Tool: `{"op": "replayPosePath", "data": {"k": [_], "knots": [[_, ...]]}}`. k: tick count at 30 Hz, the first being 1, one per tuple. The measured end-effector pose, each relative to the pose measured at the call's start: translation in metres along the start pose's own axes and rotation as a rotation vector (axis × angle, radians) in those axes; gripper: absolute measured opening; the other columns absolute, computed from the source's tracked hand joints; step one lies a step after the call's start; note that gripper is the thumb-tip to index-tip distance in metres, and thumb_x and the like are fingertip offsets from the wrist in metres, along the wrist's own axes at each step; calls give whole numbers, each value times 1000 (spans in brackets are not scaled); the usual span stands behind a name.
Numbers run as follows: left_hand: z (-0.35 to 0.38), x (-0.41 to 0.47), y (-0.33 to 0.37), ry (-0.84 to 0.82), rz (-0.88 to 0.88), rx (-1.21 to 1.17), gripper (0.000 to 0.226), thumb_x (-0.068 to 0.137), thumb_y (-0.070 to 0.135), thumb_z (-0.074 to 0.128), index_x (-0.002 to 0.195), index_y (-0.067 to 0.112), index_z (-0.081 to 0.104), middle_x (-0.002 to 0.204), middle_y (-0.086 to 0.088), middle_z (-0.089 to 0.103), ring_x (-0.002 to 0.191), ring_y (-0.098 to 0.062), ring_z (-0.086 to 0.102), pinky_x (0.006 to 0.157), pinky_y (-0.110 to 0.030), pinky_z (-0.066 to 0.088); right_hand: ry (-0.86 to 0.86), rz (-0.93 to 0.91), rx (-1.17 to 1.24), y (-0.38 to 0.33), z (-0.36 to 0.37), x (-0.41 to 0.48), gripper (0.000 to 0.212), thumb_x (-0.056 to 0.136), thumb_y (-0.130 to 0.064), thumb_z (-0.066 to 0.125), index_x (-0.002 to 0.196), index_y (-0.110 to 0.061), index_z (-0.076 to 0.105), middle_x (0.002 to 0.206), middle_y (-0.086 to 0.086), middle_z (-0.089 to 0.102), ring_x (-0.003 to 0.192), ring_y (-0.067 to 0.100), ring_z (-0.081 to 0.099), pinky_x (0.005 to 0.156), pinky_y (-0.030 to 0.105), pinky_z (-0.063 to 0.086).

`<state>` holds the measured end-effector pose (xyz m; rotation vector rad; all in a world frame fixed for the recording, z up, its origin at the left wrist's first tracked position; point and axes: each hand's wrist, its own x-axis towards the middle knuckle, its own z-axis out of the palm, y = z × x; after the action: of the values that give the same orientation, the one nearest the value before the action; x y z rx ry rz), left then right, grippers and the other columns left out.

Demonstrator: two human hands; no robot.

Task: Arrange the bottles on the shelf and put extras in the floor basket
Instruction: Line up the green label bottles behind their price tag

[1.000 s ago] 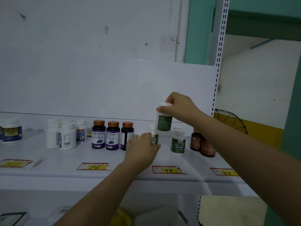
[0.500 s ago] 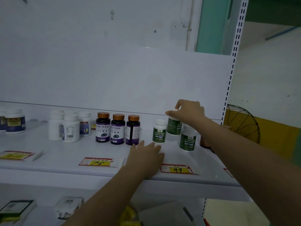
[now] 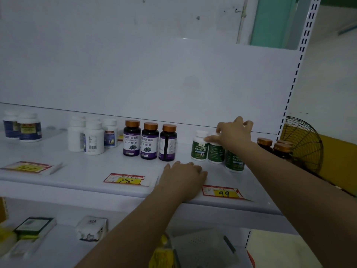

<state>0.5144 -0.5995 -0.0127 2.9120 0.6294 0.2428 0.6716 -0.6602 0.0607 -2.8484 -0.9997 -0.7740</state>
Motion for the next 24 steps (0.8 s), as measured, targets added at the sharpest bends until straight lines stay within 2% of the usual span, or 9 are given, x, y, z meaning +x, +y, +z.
{"op": "replayPosePath", "data": {"k": [4,8,10,13,16,18,20,22,24], "knots": [[-1,-1,0,-9,2,11,49,101,43,17,141,25,39,149,-1,37,139,-30,26,113,-51,15,-63,-14,-53,4,-5,0,72,78,-81,37,114,-24,62,115,10,61,125,28,33,102,45,21],[-1,-1,0,-14,10,20,49,101,42,17,141,24,39,149,-2,36,138,-29,27,113,-51,15,-106,7,-4,9,-10,0,70,86,-76,23,118,-27,63,121,9,59,126,29,35,103,47,20],[-1,-1,0,-14,17,22,48,101,41,17,139,24,40,148,-2,38,136,-29,30,113,-51,16,-96,21,90,14,-15,3,63,92,-68,23,124,-28,59,126,8,58,127,30,37,104,47,22],[0,-1,0,-7,15,23,48,101,41,17,139,23,41,148,-2,37,136,-28,30,113,-50,17,-98,55,259,26,-26,10,50,97,-53,34,130,-21,55,135,9,53,127,30,43,105,43,35],[-1,-2,0,4,12,15,48,101,41,17,139,24,41,147,-2,38,135,-28,31,113,-49,18,-256,91,217,29,-32,11,48,101,-37,35,138,-10,47,144,9,45,131,28,42,106,36,35],[-1,-2,0,6,11,19,48,101,41,17,139,24,40,147,-2,39,134,-28,32,112,-49,20,-332,82,152,24,-31,8,43,101,-25,34,140,-7,44,145,10,44,127,27,45,99,33,39],[-1,-3,1,9,8,9,48,101,41,17,139,24,41,147,-2,39,134,-27,33,112,-49,20,-342,36,90,25,-24,11,39,99,-18,34,133,-4,49,138,11,49,113,26,52,78,29,45],[0,-3,1,11,1,-12,48,101,41,16,139,24,42,147,-1,39,134,-26,33,112,-48,19,-322,37,65,27,-17,17,30,97,-18,39,116,-4,56,125,11,57,98,24,53,61,25,39],[0,-2,1,9,9,-8,48,101,41,16,139,24,42,147,-1,40,134,-26,33,112,-48,20,-311,88,111,29,-16,20,25,95,-21,48,110,-4,58,109,10,59,90,24,52,56,24,38]]}}
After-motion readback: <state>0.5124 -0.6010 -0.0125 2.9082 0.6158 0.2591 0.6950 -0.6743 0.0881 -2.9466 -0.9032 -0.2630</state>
